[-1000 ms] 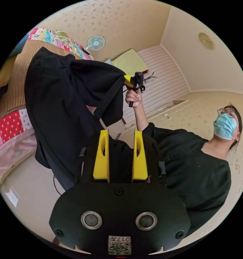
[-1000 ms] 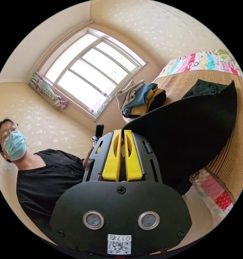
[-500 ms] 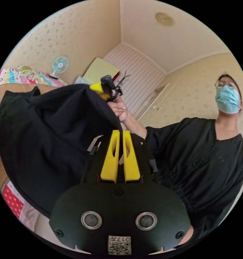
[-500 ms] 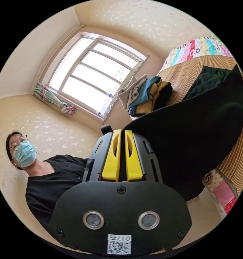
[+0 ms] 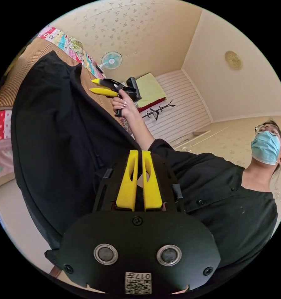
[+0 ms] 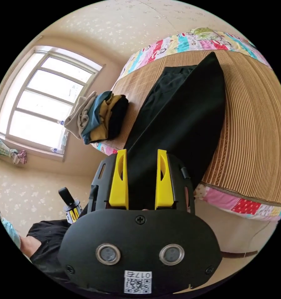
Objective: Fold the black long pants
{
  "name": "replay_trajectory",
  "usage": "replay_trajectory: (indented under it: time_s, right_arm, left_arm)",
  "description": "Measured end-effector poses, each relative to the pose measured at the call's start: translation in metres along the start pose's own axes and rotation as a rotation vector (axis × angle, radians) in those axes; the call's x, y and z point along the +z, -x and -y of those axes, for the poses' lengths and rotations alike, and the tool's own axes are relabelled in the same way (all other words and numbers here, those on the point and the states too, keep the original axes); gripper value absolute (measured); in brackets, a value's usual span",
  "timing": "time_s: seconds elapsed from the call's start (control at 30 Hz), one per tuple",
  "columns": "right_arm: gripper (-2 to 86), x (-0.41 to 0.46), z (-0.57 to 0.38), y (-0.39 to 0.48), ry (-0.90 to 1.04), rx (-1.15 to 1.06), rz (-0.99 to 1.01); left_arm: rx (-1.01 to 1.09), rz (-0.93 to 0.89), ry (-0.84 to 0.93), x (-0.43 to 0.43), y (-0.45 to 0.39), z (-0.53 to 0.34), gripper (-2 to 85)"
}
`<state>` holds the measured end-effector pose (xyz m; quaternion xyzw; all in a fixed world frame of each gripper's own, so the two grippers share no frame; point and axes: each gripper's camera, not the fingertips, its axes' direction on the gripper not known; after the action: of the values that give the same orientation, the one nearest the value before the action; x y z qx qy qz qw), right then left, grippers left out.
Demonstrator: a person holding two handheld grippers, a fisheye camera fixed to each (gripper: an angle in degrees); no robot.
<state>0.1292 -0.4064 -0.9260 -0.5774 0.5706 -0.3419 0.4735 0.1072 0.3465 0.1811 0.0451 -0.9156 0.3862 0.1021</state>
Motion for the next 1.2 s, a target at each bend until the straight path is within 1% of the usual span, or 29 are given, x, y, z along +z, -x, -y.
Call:
replay_trajectory:
  time_s: [0.07,0.1,0.13,0.17,0.2,0.23,0.27,0.3,0.33,0.37,0.43,0.47,0.53,0.6,0.7,0.73,0.77,0.8,0.87,0.9,0.93,1.0,1.07,1.1,1.13,1.2]
  right_arm:
    - [16.2,0.028,0.035,0.009,0.016,0.027,-0.074]
    - [16.6,0.047,0.056,0.017,0.015,0.034,-0.155]
    - [16.6,0.065,0.076,0.024,0.017,0.041,-0.266]
    - [16.1,0.075,0.086,0.027,0.022,0.045,-0.332]
    - [15.2,0.094,0.103,0.031,0.039,0.059,-0.489]
    - [12.3,0.111,0.118,0.031,0.062,0.072,-0.642]
    - [10.9,0.119,0.124,0.032,0.075,0.076,-0.698]
    - [6.7,0.133,0.133,0.037,0.088,0.059,-0.786]
    - [4.2,0.144,0.139,0.052,0.056,0.03,-0.874]
    - [3.8,0.149,0.142,0.064,0.031,0.004,-0.914]
    - [2.8,0.176,0.151,0.123,-0.049,-0.14,-1.062]
    - [2.7,0.185,0.153,0.137,-0.05,-0.179,-1.078]
    - [2.4,0.217,0.158,0.181,-0.063,-0.3,-1.036]
    - [2.3,0.237,0.16,0.203,-0.089,-0.34,-0.981]
    - [2.4,0.271,0.161,0.215,-0.076,-0.387,-0.803]
    - [2.5,0.282,0.159,0.212,-0.055,-0.398,-0.723]
    - [2.6,0.289,0.158,0.209,-0.035,-0.406,-0.689]
    - [2.8,0.301,0.156,0.201,0.013,-0.432,-0.64]
    - [3.2,0.32,0.15,0.183,0.118,-0.462,-0.59]
    - [3.4,0.33,0.147,0.168,0.207,-0.461,-0.564]
    - [3.7,0.327,0.143,0.157,0.202,-0.466,-0.549]
    - [4.2,0.308,0.14,0.146,0.147,-0.457,-0.499]
    - [5.1,0.292,0.148,0.131,0.187,-0.406,-0.414]
    - [6.0,0.275,0.15,0.123,0.2,-0.393,-0.321]
    - [6.4,0.25,0.146,0.114,0.167,-0.392,-0.216]
    - [6.5,0.207,0.13,0.096,0.093,-0.365,-0.083]
  left_arm:
    - [0.015,-0.008,0.015,0.009,-0.003,0.007,-0.4]
    - [0.026,-0.002,0.036,0.014,-0.007,0.013,-0.4]
    - [0.031,0.0,0.044,0.017,-0.008,0.016,-0.4]
    - [0.038,0.001,0.056,0.02,-0.012,0.021,-0.4]
    - [0.045,0.001,0.062,0.022,-0.015,0.026,-0.4]
    - [0.048,0.003,0.063,0.022,-0.017,0.028,-0.4]
    - [0.049,0.013,0.059,0.02,-0.02,0.032,-0.4]
    - [0.052,0.029,0.039,0.016,-0.024,0.033,-0.5]
    - [0.058,0.036,0.026,0.014,-0.026,0.033,-0.5]
    - [0.063,0.037,0.013,0.009,-0.029,0.033,-0.5]
    - [0.054,0.015,0.001,0.001,-0.031,0.032,-0.6]
    - [0.044,-0.007,-0.026,-0.009,-0.032,0.029,-0.6]
    - [0.03,-0.036,-0.079,-0.031,-0.034,0.024,-0.6]
    - [0.009,-0.038,-0.112,-0.064,-0.037,0.02,-0.6]
    - [-0.022,0.028,-0.047,-0.1,-0.035,0.021,-0.5]
    - [-0.018,0.04,-0.026,-0.104,-0.036,0.023,-0.5]
    - [-0.019,0.057,0.031,-0.112,-0.036,0.026,-0.5]
    - [-0.028,0.07,0.09,-0.117,-0.035,0.028,-0.5]
    - [-0.067,0.071,0.142,-0.121,-0.026,0.028,-0.6]
    - [-0.102,0.052,0.153,-0.124,-0.018,0.027,-0.6]
    - [-0.116,0.041,0.155,-0.124,-0.014,0.027,-0.6]
    - [-0.166,-0.036,0.146,-0.125,0.003,0.026,-0.5]
    - [-0.196,-0.089,0.153,-0.122,0.012,0.028,-0.4]
    - [-0.211,-0.092,0.171,-0.121,0.015,0.03,-0.4]
    - [-0.217,-0.084,0.179,-0.122,0.015,0.03,-0.4]
    - [-0.22,-0.038,0.187,-0.131,0.011,0.033,-0.3]
